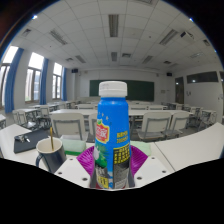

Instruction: Pour water

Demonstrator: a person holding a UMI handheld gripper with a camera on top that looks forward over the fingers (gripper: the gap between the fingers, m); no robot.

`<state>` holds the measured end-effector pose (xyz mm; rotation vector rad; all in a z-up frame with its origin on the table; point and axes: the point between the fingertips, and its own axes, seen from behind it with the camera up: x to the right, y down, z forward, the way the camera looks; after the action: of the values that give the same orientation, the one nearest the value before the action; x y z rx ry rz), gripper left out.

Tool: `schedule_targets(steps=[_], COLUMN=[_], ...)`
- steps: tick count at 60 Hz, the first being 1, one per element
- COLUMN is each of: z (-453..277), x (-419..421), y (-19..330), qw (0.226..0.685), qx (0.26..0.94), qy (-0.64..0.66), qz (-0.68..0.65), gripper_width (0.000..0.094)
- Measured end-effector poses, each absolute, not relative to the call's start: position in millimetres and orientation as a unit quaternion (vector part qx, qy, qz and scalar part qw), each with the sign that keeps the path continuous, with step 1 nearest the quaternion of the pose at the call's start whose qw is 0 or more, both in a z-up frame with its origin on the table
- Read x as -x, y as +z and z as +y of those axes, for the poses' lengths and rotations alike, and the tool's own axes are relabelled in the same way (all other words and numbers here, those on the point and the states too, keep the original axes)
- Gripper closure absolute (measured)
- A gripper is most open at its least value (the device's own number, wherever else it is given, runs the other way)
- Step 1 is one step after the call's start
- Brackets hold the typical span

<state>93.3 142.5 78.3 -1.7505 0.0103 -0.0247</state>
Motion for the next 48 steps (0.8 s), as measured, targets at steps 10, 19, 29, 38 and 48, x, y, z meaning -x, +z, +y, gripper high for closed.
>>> schedule_targets(steps=[10, 19, 29, 38, 48], z=[142, 144, 145, 118, 53], x=[-71, -77, -81, -86, -80], y=[68, 60, 58, 59, 65], qw=[0.630, 0.618, 0.608, 0.595, 0.603], qx=[0.776, 0.786, 0.794, 0.803, 0.798], qy=[-0.017, -0.001, 0.006, -0.016, -0.016], qz=[-0.028, -0.020, -0.019, -0.029, -0.022], gripper_width=[0.0500, 0.0502, 0.0313, 0.0097, 0.0077])
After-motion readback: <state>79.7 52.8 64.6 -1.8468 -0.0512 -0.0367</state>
